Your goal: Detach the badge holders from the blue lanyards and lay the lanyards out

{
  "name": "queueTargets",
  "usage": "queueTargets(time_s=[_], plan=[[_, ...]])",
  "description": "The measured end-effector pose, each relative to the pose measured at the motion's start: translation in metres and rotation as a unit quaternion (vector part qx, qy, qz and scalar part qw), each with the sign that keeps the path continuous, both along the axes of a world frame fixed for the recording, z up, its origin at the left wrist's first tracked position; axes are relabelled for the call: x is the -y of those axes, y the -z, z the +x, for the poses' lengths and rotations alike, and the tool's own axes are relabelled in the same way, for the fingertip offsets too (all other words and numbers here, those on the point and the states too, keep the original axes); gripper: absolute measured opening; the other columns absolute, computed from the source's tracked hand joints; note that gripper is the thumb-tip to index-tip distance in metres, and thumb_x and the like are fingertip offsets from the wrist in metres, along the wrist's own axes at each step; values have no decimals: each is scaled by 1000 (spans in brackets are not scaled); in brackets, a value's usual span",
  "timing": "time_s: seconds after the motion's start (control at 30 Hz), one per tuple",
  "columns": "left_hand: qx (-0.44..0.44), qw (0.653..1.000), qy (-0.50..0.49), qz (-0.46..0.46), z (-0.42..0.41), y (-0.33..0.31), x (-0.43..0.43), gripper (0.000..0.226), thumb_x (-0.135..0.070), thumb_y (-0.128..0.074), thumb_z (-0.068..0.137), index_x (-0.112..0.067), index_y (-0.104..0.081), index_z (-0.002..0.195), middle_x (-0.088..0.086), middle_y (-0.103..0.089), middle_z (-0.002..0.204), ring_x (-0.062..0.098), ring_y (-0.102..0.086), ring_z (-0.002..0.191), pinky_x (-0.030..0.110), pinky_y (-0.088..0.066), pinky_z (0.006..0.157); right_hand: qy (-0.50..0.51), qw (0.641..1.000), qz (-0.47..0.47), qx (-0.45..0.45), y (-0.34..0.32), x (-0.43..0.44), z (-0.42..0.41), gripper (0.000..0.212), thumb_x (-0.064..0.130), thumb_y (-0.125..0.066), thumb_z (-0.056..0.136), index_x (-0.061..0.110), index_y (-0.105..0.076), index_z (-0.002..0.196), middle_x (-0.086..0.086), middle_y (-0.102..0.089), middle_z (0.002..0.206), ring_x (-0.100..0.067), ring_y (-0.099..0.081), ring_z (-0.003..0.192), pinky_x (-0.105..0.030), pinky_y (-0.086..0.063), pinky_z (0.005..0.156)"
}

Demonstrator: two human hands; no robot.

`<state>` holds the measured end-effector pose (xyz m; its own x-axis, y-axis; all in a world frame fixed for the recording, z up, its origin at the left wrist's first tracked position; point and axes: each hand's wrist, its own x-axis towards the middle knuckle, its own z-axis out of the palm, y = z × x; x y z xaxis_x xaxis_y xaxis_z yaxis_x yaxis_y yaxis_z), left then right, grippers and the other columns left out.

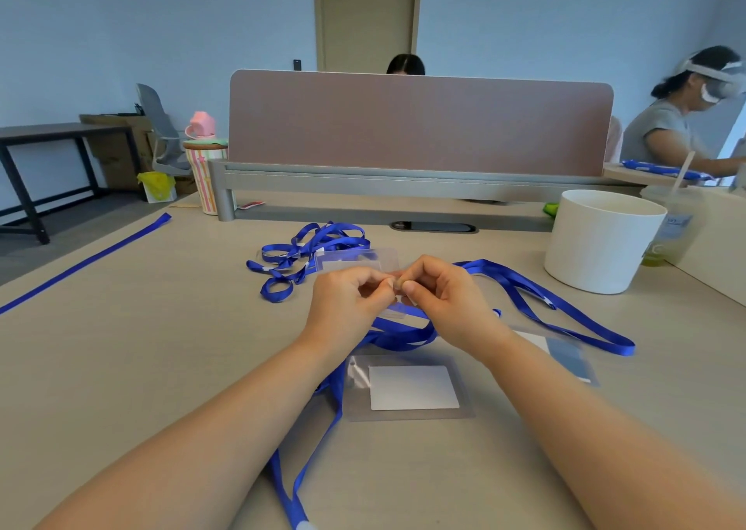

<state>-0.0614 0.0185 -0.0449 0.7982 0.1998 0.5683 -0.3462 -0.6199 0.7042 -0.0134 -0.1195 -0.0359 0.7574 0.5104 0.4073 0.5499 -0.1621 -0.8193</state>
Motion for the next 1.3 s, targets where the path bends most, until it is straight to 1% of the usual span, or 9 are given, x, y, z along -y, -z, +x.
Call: queueTargets(time_s=[0.3, 0.43, 0.53, 0.67, 0.8, 0.93, 1.0, 1.13, 1.3], plan=[[-4, 997, 33, -67, 4, 0, -6, 14, -12, -57, 87, -11, -71, 84, -5, -68, 81, 1, -62, 75, 9, -48, 70, -28, 998, 27, -44, -9, 7, -3, 19, 2, -49, 92, 13, -56, 79, 10, -65, 74, 7, -62, 66, -11, -50, 67], [36, 999, -2, 27, 10, 1, -15, 18, -14, -64, 83, -26, -58, 72, -19, -43, 109, -14, -39, 104, -4, -27, 83, -63, 994, 30, -79, -11, 10, -2, 11, 0, -45, 94, -3, -55, 91, 5, -68, 87, 5, -68, 80, -15, -54, 76], [-9, 999, 50, 12, 13, 1, -23, 19, -20, -64, 84, -26, -52, 97, -16, -40, 130, -2, -34, 126, 4, -24, 95, -79, 992, 32, -92, -11, 11, -2, 11, 0, -43, 94, -1, -54, 90, 2, -69, 91, 2, -68, 85, -19, -53, 83], [-61, 996, 55, 26, 12, 0, -27, 43, -26, -63, 85, -22, -43, 124, -19, -50, 101, 5, -47, 102, 3, -35, 79, -59, 995, 18, -84, -10, 11, 0, 11, 1, -45, 94, -3, -55, 92, 3, -69, 90, 1, -69, 82, -17, -53, 80], [-11, 996, -18, 85, 11, -3, -27, 24, -33, -68, 80, -23, -50, 93, -18, -49, 84, 3, -48, 78, 9, -36, 64, 12, 998, -23, -51, -10, 11, 1, 12, 8, -46, 95, 9, -56, 88, 3, -69, 85, -7, -65, 70, -18, -54, 70], [51, 994, -66, 70, 10, -6, -31, 47, -54, -39, 75, -11, -54, 63, -7, -47, 52, 14, -44, 54, 27, -32, 55, 86, 994, -66, -5, -17, 12, 2, 16, 12, -41, 97, 17, -50, 85, 4, -64, 74, -8, -59, 58, -15, -50, 60], [28, 996, -79, 35, 8, -10, -33, 46, -51, -33, 85, -21, -61, 64, -10, -46, 43, 7, -43, 50, 26, -30, 52, 70, 996, 31, -54, -23, 11, 1, 20, 9, -35, 99, 17, -47, 84, 1, -65, 76, -5, -60, 53, -16, -53, 58], [-127, 982, 59, 127, 4, -13, -20, 41, -49, -49, 88, -42, -45, 128, -14, -57, 72, 2, -49, 59, 23, -37, 63, -40, 934, 282, -214, -44, 4, -1, 24, 7, -27, 101, 11, -43, 83, -6, -59, 73, -7, -55, 47, -20, -53, 56], [-205, 947, 90, 229, 2, -16, 3, 19, -41, -58, 86, -26, -60, 97, -11, -61, 93, 9, -56, 82, 24, -43, 71, -75, 879, 385, -272, -69, 0, -3, 25, 14, -29, 102, 13, -43, 81, -1, -52, 64, -7, -44, 44, -20, -46, 47]])
